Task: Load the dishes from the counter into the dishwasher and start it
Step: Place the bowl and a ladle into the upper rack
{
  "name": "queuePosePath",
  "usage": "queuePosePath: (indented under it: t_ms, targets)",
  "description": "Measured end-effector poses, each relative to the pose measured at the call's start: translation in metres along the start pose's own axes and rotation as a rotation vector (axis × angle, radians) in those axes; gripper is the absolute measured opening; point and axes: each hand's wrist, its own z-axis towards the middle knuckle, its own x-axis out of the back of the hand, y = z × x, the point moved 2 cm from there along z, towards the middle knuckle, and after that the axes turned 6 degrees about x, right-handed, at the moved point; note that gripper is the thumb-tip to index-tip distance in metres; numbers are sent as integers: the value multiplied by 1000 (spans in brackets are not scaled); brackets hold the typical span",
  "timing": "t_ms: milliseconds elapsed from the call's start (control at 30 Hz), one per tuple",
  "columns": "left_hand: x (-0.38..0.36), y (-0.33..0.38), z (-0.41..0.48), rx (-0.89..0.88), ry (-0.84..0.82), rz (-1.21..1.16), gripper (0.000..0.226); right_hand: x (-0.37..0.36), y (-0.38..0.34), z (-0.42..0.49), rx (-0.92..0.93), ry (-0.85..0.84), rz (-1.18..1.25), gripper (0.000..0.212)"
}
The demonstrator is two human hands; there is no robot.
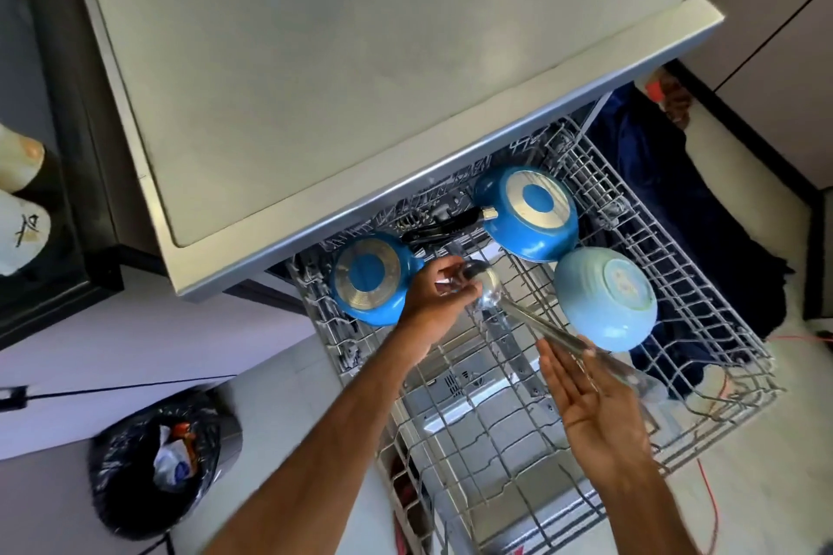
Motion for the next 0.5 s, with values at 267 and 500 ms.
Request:
queuePosePath:
  t_ms: [267,500]
  targets:
    - [-17,-2,18,9,-1,12,59,-11,3,20,11,45,141,19]
    - [-24,10,25,-73,122,192,54,-7,25,51,86,80,151,38]
